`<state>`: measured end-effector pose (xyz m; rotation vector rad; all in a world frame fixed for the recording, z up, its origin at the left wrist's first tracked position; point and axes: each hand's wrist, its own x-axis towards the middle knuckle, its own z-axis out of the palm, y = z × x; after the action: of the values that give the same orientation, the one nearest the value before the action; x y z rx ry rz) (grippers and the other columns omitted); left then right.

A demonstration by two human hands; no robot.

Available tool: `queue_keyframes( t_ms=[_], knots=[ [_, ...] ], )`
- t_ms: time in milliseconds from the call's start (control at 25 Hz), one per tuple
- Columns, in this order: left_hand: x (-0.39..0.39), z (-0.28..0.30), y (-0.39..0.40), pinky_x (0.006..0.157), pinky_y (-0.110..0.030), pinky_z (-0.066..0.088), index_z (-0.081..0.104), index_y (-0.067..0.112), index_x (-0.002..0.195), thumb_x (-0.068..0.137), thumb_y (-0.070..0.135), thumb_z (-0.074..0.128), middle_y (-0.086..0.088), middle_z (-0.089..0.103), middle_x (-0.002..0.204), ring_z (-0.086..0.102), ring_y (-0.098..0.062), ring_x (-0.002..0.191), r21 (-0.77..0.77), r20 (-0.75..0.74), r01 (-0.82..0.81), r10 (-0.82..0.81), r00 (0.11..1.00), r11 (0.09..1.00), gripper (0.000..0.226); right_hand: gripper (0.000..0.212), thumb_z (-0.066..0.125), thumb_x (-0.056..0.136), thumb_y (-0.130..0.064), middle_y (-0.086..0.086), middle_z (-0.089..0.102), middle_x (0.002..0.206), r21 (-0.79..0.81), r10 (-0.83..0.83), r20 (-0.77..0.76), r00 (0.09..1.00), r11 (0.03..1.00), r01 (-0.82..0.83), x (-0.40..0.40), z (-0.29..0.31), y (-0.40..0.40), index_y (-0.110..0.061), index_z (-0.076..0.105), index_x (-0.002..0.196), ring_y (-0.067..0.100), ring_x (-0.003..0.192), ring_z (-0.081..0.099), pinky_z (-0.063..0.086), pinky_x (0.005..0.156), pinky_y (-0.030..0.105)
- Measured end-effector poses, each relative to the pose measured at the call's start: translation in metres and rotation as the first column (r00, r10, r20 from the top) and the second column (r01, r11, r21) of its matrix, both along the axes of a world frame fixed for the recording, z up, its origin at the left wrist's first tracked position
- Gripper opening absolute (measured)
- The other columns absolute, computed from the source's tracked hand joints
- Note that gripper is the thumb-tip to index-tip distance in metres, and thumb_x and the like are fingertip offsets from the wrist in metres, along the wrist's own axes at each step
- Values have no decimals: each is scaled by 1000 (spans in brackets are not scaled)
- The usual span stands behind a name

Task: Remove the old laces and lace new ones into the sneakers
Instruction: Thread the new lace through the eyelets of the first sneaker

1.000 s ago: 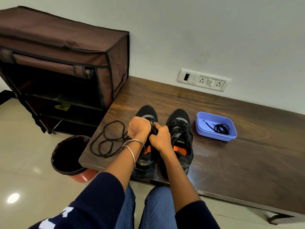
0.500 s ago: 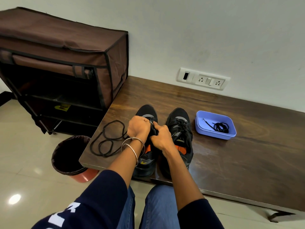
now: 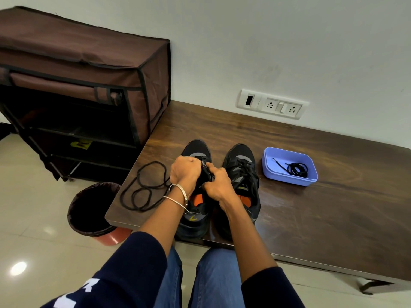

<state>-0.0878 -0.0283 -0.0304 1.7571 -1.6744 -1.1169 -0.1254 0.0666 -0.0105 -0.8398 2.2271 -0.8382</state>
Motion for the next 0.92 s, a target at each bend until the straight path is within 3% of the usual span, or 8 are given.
queue_keyframes(
  t_ms=[160,360,560,760,920],
  knots=[
    [2,2,1,61,-29,54,73,27,63,74,25,64,7,70,76,66,-20,76,9,-25,68,-68,997,998,14,79,59,81,-1,10,36,141,25,19,-18,1000,1000,-18,-1,5,1,-26,31,151,32,124,48,47,100,37],
    [4,4,5,56,-27,43,73,23,68,78,24,59,9,64,85,63,-22,81,-72,75,114,-109,991,991,17,79,57,83,0,12,31,144,69,71,-79,994,995,-65,-5,7,1,-22,26,152,33,132,40,41,105,34],
    [7,6,6,60,-29,49,71,20,73,74,29,58,5,68,88,64,-23,84,-70,45,100,-97,994,993,16,76,56,83,-1,12,34,141,45,50,-57,997,998,-48,-6,7,0,-25,31,151,33,127,45,44,99,30],
    [16,10,11,68,-31,50,76,25,84,87,21,59,4,67,101,62,-24,94,-195,71,248,-238,969,949,18,77,53,83,0,11,34,145,36,22,-31,999,999,-21,-3,7,1,-24,28,151,32,128,46,46,102,36],
    [14,9,13,64,-31,51,75,22,76,91,28,59,6,72,90,65,-21,86,-190,47,217,-212,976,957,22,77,52,82,0,12,35,143,33,20,-53,998,999,-18,-1,6,0,-25,28,152,32,128,45,45,103,37]
  ],
)
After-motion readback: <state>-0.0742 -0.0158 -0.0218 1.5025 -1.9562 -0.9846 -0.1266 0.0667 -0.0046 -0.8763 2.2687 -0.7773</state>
